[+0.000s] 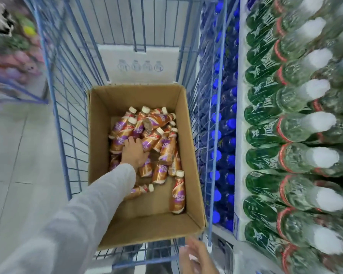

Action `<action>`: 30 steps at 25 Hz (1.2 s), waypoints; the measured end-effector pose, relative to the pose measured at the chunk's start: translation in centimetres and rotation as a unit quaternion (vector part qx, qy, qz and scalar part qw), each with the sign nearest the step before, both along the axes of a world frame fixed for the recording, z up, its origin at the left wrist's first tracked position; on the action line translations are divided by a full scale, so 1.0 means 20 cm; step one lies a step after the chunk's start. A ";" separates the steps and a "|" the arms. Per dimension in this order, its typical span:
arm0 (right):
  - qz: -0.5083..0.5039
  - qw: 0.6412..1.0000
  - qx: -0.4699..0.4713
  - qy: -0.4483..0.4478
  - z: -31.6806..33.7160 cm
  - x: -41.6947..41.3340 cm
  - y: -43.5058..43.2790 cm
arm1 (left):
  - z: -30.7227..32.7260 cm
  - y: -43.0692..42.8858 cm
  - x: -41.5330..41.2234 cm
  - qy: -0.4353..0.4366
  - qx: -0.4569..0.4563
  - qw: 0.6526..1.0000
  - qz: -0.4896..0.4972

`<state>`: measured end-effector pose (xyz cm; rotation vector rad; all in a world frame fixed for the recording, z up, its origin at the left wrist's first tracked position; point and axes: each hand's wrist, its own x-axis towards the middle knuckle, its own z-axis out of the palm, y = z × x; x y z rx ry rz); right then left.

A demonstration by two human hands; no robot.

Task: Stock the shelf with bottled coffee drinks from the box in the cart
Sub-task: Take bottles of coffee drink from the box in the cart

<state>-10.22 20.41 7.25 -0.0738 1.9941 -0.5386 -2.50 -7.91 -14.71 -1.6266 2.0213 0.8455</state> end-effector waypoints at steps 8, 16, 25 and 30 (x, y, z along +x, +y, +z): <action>0.143 0.986 -0.056 0.064 -0.51 -0.19 -0.78 | 0.68 0.56 0.36 0.279 0.118 0.874 0.379; 0.246 0.956 0.042 0.152 -1.19 -0.26 -1.19 | 0.90 0.90 0.62 0.241 0.106 0.798 0.542; -0.123 0.978 -0.109 -0.126 -0.58 -0.09 -0.64 | 1.11 0.90 0.65 0.302 0.135 0.811 0.482; -0.256 0.930 -0.225 -0.142 -0.12 0.04 -0.20 | 1.31 0.86 0.53 0.368 0.167 0.832 0.379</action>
